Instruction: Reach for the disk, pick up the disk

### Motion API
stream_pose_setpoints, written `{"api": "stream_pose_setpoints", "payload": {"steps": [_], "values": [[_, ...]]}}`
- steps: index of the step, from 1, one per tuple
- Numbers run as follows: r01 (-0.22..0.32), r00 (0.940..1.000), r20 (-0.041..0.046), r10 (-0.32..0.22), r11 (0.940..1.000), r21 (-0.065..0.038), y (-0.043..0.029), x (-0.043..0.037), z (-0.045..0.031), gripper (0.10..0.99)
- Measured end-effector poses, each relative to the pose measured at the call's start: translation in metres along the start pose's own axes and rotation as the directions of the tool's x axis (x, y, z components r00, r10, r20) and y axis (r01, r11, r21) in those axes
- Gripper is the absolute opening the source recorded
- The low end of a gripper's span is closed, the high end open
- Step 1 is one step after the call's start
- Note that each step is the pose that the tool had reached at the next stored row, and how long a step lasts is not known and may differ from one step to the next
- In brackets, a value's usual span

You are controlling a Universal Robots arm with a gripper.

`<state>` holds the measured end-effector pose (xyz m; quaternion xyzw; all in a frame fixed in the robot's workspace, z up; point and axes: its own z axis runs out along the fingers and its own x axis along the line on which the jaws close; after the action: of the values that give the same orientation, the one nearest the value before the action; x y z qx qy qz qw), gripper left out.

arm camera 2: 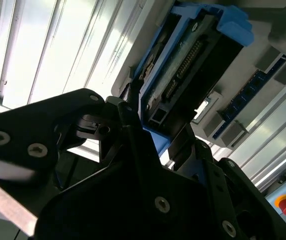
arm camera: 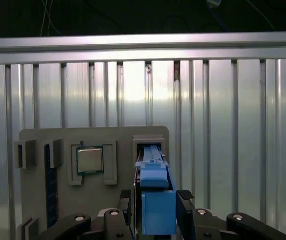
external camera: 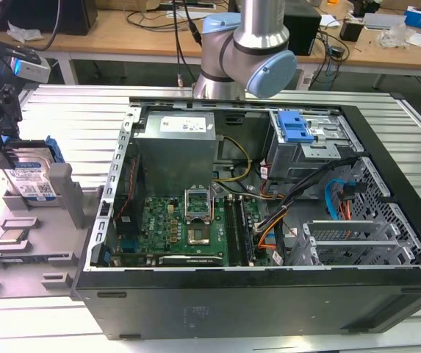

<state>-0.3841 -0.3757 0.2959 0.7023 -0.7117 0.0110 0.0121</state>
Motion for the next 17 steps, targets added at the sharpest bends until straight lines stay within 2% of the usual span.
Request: {"api": "stream_pose_setpoints", "payload": {"steps": [7, 14, 16, 17], "values": [[0.0, 1.0, 0.0, 0.0, 1.0, 0.0, 0.0044, 0.0, 0.0022, 0.482], [0.0, 1.0, 0.0, 0.0, 1.0, 0.0, 0.0047, 0.0, 0.0027, 0.482], [0.0, 1.0, -0.0001, 0.0, 1.0, 0.0, 0.0047, 0.0, 0.0027, 0.467], [0.0, 1.0, 0.0, 0.0, 1.0, 0.0, 0.0047, 0.0, 0.0027, 0.404]]}}
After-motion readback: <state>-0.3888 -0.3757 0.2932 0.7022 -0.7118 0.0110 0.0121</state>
